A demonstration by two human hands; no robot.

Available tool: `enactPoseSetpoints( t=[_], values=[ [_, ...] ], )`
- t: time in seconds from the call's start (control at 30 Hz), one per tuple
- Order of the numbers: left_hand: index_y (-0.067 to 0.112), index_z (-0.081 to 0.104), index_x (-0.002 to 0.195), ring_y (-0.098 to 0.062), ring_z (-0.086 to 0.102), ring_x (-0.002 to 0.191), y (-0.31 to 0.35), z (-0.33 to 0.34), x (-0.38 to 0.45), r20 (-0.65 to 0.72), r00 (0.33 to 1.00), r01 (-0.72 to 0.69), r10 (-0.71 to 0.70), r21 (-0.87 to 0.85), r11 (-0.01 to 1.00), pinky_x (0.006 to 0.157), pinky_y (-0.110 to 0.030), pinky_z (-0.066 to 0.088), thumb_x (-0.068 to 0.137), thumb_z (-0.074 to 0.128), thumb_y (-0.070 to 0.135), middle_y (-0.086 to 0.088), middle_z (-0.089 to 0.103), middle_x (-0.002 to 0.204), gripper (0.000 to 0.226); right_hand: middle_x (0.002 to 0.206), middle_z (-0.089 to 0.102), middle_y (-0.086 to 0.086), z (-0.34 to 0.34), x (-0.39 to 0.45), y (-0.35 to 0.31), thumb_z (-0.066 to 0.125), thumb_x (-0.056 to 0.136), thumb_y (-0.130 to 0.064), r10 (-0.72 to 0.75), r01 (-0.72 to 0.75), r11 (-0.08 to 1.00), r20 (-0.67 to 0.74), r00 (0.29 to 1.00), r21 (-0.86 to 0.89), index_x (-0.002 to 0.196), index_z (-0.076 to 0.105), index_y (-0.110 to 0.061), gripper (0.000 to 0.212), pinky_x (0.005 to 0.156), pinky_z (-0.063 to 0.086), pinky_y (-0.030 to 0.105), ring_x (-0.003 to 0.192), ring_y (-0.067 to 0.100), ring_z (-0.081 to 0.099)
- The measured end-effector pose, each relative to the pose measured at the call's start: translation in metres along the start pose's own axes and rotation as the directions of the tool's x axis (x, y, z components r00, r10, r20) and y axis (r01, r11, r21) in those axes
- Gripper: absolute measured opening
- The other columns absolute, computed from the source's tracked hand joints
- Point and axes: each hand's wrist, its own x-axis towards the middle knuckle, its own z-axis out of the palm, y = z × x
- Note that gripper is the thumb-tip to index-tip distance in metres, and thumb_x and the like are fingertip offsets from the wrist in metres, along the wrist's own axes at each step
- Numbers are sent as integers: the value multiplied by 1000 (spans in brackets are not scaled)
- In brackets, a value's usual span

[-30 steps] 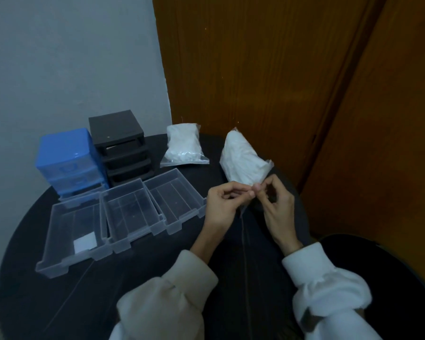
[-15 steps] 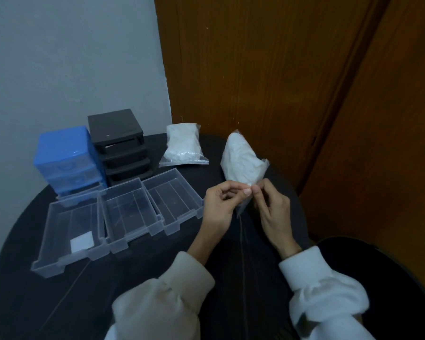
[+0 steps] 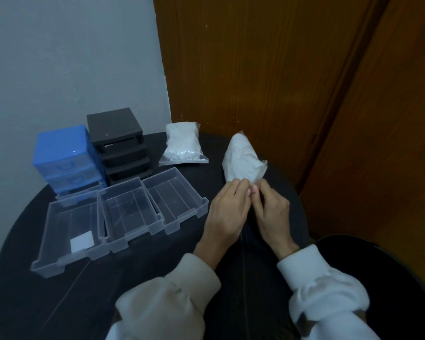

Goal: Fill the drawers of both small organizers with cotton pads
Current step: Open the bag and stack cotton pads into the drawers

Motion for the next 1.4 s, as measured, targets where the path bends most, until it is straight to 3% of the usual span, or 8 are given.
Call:
enactPoseSetpoints(
  t=[0.23, 0.5, 0.6, 0.67, 0.8, 0.97, 1.13, 1.4],
  values=[
    [19, 41, 77, -5, 34, 65, -1, -3, 2, -87, 995, 49, -40, 111, 993, 62, -17, 27, 95, 37, 20, 7, 38, 72, 19, 54, 45, -1, -2, 0, -2, 41, 94, -26, 3, -11, 992, -68, 998, -127, 70, 53, -8, 32, 49, 26, 19, 49, 7, 38],
    [12, 49, 76, -10, 38, 62, -9, -28, 10, -310, 950, 132, -33, 305, 943, 58, -25, 33, 93, 45, 16, -3, 47, 69, 17, 59, 49, -1, -10, 3, 4, 48, 92, -23, 247, -266, 960, -191, 950, -83, 72, 51, -12, 23, 47, 38, 28, 50, 12, 46],
    [10, 54, 81, -8, 39, 70, -6, -26, 10, -285, 958, 109, -20, 301, 947, 62, -22, 35, 92, 45, 18, -5, 51, 77, 15, 81, 56, -3, -10, 4, 1, 54, 91, -11, 274, -263, 961, -171, 946, 82, 89, 49, -15, 6, 63, 43, 11, 69, 5, 53],
    [9, 55, 87, -4, 41, 78, -4, -24, 9, -227, 974, 76, -22, 234, 969, 67, -17, 37, 92, 47, 18, -4, 52, 87, 13, 97, 57, -3, -10, 5, 0, 55, 90, -3, 281, -251, 950, -162, 946, 187, 95, 44, -17, 18, 74, 46, 9, 85, 3, 57],
    [12, 51, 109, -6, 51, 99, 8, -15, 7, -80, 989, 125, -126, -23, 992, 88, -20, 43, 94, 50, 18, -5, 56, 107, 16, 104, 52, -1, -8, 3, 2, 54, 90, 2, 160, -145, 983, -136, 978, 110, 103, 52, -9, 18, 78, 48, 20, 92, 6, 54],
    [21, 45, 113, -20, 44, 128, 5, -5, 10, -33, 998, 57, -56, 51, 997, 101, -21, 35, 90, 46, 10, -10, 43, 141, 25, 111, 54, 9, -9, 4, 2, 52, 93, -4, 177, -164, 981, -137, 975, 100, 115, 53, -6, 22, 81, 49, 22, 98, 7, 53],
    [6, 54, 128, -20, 41, 129, 1, 3, 10, -36, 999, 23, -20, 91, 996, 110, -26, 29, 83, 51, -13, -14, 48, 139, 50, 118, 60, 10, -7, 4, 2, 45, 95, -18, 162, -174, 983, -183, 970, -55, 125, 53, -5, 34, 84, 41, 14, 104, 11, 55],
    [6, 54, 123, -9, 44, 114, 16, 12, 11, -188, 972, 146, -142, 7, 989, 101, -41, 44, 92, 44, 29, -10, 57, 119, 40, 104, 65, 4, -6, 3, 2, 48, 91, -21, 106, -120, 988, -142, 984, -93, 109, 61, -10, 25, 79, 36, 19, 91, 9, 52]
  ],
)
